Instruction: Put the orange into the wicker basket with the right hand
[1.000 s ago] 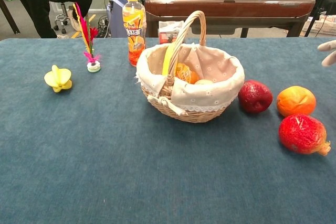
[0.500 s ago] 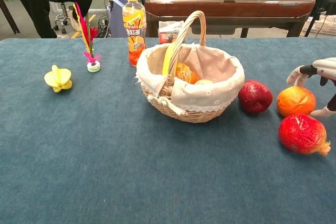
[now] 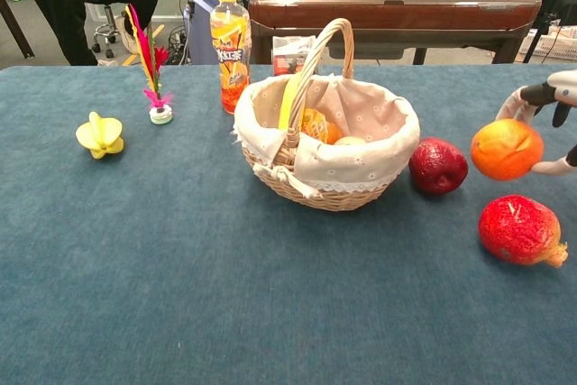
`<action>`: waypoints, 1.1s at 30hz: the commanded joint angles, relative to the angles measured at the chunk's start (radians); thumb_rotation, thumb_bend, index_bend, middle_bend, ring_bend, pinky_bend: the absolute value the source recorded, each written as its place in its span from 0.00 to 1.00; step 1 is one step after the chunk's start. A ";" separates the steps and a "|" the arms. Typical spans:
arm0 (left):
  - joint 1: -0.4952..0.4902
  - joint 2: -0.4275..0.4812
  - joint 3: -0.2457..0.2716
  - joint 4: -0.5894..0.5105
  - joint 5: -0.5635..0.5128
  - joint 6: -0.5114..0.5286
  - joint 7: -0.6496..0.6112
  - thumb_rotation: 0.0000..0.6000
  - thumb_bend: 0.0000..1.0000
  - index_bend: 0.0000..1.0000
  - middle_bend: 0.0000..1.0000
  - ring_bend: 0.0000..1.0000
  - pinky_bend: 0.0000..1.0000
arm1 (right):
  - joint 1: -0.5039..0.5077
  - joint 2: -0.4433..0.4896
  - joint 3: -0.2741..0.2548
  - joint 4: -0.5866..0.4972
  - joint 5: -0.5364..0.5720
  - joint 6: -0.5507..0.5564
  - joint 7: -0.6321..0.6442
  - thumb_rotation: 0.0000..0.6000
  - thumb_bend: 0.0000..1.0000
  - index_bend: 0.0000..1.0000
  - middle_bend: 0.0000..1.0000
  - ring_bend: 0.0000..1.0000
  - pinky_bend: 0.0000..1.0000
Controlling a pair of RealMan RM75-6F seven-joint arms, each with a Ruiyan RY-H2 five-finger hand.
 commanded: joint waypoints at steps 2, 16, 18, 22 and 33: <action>-0.003 -0.002 0.001 -0.001 0.002 -0.004 0.003 1.00 0.22 0.07 0.00 0.00 0.00 | -0.006 0.107 0.039 -0.154 -0.060 0.066 0.058 1.00 0.29 0.37 0.39 0.22 0.35; 0.005 0.004 0.001 -0.009 0.005 0.010 0.003 1.00 0.22 0.07 0.00 0.00 0.00 | 0.138 0.047 0.097 -0.291 0.100 0.001 -0.096 1.00 0.29 0.25 0.27 0.22 0.35; 0.008 0.005 0.002 -0.006 0.003 0.011 0.002 1.00 0.22 0.07 0.00 0.00 0.00 | 0.154 0.032 0.095 -0.293 0.120 0.001 -0.118 1.00 0.29 0.15 0.22 0.21 0.35; 0.009 0.005 0.003 -0.002 0.001 0.010 -0.003 1.00 0.22 0.07 0.00 0.00 0.00 | 0.169 0.016 0.089 -0.293 0.136 0.008 -0.136 1.00 0.29 0.01 0.16 0.19 0.35; 0.009 0.002 0.000 0.008 0.000 0.009 -0.017 1.00 0.22 0.07 0.00 0.00 0.00 | 0.044 0.105 0.004 -0.316 0.005 0.183 -0.096 1.00 0.29 0.00 0.16 0.19 0.35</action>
